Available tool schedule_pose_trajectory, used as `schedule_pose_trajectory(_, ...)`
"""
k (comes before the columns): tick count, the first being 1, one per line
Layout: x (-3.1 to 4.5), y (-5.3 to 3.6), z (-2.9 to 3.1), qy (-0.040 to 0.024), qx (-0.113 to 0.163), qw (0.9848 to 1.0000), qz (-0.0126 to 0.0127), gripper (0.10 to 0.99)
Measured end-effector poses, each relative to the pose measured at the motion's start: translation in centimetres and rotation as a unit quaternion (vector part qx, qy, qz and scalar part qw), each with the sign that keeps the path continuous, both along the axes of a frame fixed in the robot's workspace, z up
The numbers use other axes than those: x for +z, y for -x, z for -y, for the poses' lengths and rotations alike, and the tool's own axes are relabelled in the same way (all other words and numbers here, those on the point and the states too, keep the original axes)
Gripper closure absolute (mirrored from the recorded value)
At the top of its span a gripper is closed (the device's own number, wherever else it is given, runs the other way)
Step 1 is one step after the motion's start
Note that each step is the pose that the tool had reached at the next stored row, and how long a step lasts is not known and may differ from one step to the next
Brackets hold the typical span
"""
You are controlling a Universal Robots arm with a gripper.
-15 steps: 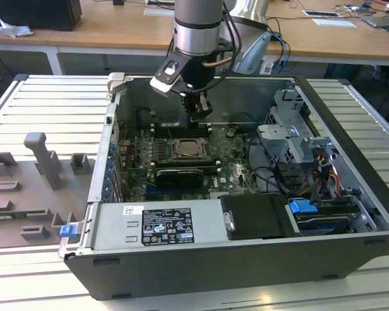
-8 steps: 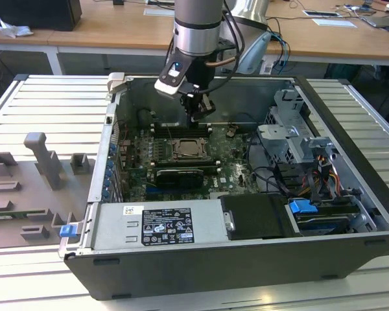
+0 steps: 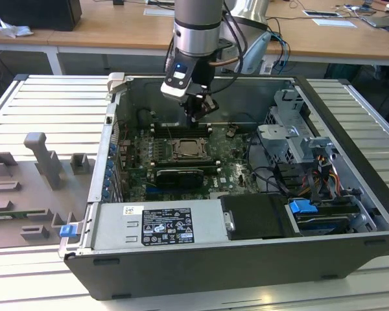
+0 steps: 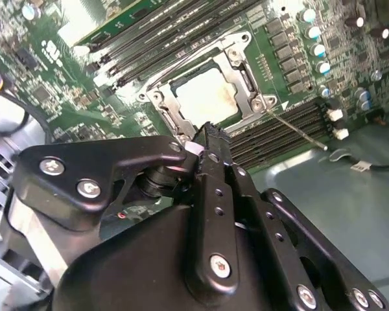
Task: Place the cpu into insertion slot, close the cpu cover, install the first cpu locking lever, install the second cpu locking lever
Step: 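Install the first cpu locking lever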
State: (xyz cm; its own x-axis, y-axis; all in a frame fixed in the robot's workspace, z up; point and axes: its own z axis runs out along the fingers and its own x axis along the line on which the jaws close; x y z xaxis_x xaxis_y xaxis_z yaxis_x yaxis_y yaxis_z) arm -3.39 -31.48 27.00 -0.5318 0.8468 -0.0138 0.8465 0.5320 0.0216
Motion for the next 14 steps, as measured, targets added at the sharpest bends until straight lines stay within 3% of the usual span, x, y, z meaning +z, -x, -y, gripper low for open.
schedule_pose_trajectory(3, -0.06, 0.0, 0.0, 0.0, 0.033, 0.9995, 0.0, 0.98)
schedule_pose_trajectory(5, -0.11, 0.0, 0.0, 0.0, 0.059, 0.9983, 0.0, 0.98)
schedule_pose_trajectory(10, -0.22, 0.0, 0.0, 0.0, 0.123, 0.9925, 0.0, 0.98)
schedule_pose_trajectory(13, -0.25, 0.0, 0.0, 0.0, 0.165, 0.9863, 0.0, 0.98)
schedule_pose_trajectory(14, -0.26, 0.0, 0.0, 0.0, 0.173, 0.9849, 0.0, 0.98)
